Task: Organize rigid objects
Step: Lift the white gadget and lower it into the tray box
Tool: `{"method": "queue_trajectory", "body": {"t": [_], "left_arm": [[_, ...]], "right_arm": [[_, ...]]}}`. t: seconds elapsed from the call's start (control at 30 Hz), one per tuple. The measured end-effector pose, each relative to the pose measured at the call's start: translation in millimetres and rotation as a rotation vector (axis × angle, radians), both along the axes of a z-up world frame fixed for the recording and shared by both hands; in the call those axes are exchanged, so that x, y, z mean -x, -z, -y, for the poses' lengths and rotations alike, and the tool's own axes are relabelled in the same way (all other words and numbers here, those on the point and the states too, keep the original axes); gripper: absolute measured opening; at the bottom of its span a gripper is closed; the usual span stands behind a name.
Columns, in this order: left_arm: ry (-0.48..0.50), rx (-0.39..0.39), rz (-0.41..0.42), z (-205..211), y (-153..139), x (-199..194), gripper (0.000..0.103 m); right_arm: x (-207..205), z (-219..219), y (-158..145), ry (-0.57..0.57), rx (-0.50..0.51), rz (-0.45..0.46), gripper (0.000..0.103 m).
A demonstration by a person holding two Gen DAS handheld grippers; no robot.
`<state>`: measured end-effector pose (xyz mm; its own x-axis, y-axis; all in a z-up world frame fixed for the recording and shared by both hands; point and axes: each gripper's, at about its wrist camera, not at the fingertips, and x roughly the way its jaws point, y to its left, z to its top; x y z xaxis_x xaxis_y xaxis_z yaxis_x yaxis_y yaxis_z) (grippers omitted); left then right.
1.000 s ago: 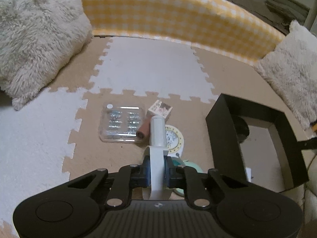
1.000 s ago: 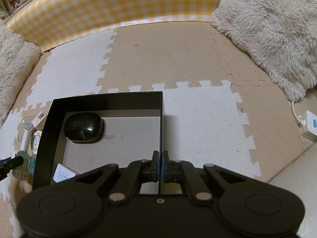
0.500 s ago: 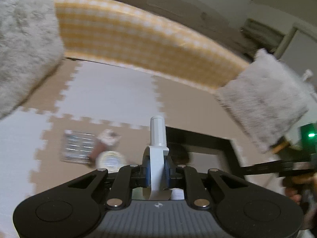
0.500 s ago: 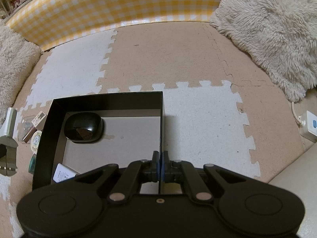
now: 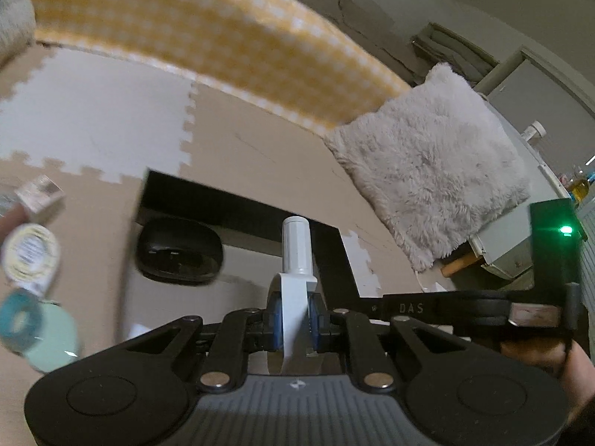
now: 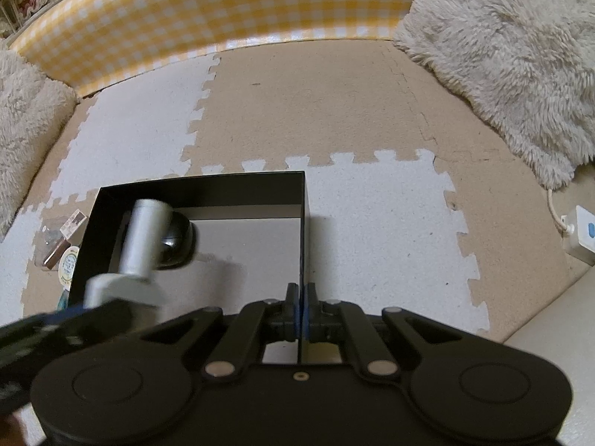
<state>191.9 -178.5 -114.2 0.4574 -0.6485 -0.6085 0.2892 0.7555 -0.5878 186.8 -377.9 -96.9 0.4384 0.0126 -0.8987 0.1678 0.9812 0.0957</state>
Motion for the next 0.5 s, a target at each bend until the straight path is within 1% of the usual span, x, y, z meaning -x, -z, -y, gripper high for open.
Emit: {"method": "queue_trajectory", "body": {"t": [0.13, 0.27, 0.43, 0.5], "left_arm": [[-0.009, 0.003, -0.046, 15, 15, -17, 0.016], [0.035, -0.032, -0.075, 31, 23, -31, 0.016], [0.018, 0.049, -0.168, 42, 44, -40, 0.016], [0.002, 0.096, -0.201, 44, 53, -41, 0.015]], "right_arm": [[0, 1, 0, -0.005, -0.001, 0.001, 0.003], [0, 2, 0, -0.005, -0.003, 0.001, 0.003], [-1, 3, 1, 0.0, -0.015, 0.0, 0.003], [0, 4, 0, 0.002, -0.022, 0.0, 0.003]]}}
